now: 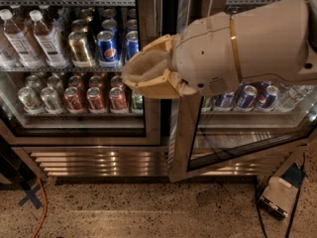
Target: Open right fridge door
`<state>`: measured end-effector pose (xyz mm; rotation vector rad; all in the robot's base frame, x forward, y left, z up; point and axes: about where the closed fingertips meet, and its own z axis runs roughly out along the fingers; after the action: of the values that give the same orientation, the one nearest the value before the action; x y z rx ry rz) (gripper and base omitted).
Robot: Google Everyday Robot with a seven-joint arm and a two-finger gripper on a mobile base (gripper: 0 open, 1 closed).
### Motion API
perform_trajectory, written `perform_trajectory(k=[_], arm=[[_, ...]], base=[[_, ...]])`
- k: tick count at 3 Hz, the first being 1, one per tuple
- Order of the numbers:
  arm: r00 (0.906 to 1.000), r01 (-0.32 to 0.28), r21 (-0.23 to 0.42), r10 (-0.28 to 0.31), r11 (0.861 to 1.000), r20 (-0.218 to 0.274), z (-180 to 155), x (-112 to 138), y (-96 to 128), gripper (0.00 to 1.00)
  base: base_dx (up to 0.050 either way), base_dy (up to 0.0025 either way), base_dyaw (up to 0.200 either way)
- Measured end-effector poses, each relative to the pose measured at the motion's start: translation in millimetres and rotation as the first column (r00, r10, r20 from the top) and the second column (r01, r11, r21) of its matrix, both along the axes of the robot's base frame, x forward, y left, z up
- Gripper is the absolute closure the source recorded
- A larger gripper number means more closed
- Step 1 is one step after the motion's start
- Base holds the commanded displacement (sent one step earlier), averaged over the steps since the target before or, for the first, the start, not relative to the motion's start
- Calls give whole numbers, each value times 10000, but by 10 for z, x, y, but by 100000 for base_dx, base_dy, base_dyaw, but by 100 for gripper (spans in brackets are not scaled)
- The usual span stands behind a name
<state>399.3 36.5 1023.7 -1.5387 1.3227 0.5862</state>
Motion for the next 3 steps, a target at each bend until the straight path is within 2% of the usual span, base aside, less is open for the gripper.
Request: perform_trajectory(k=[1,2,3], arm=[[9970,748,-60,-747,9972,184,-16,22,-80,11],[9727,2227,-178,-2209,9747,717,27,15,-287,0],[9134,3806,-54,-3750,9247,1585,218,-90,-592,0]], base=[[0,0,0],[0,0,0],[0,0,0]])
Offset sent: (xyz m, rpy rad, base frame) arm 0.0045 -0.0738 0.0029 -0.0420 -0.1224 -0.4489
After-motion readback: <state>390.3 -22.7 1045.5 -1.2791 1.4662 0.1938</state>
